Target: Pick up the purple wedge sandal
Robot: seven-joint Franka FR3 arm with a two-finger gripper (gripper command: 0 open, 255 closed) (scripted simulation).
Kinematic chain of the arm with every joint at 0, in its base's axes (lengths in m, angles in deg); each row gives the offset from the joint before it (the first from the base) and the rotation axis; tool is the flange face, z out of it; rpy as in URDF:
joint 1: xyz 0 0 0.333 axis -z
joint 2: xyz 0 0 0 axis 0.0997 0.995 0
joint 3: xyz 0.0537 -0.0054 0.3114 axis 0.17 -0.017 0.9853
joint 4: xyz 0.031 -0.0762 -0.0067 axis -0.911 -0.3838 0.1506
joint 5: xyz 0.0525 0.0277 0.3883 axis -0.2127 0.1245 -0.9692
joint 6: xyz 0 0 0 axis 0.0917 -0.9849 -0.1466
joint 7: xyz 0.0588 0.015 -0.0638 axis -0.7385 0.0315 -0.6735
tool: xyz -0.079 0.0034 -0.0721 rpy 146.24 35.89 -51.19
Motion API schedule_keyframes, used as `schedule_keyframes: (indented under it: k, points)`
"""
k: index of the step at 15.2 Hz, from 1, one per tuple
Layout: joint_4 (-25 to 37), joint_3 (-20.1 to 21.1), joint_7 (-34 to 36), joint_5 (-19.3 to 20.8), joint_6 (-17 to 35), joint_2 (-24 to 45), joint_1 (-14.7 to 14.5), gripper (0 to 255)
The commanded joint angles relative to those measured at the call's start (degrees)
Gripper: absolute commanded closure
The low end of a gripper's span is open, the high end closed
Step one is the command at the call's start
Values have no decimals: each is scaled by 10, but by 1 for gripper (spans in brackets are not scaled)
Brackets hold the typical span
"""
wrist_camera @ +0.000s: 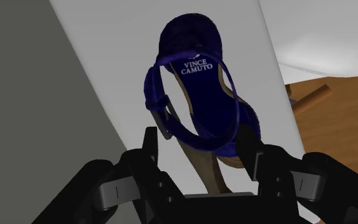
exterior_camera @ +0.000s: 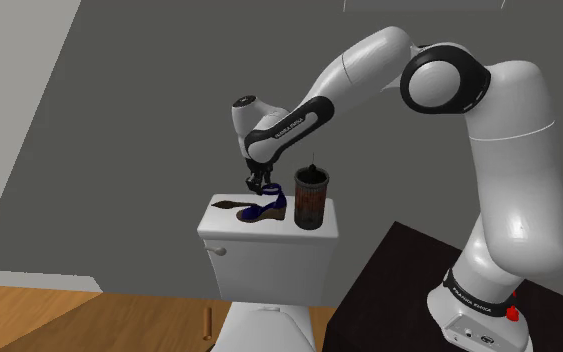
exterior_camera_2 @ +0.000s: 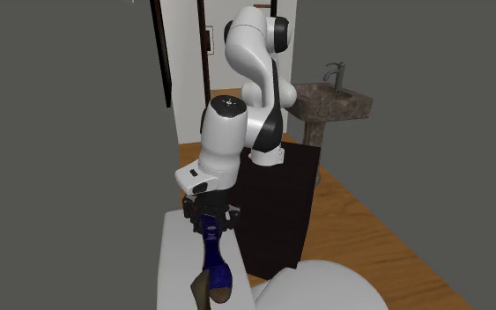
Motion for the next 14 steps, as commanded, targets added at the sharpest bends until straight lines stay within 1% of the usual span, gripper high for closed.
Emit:
schedule_keyframes:
  k: [1,6,14]
  points:
    - [0,0,0,0,0,0,0,255]
    - [-1,0,0,0,1,0,0,255]
    - [16,4,-13,-10,-46,-31,2,255]
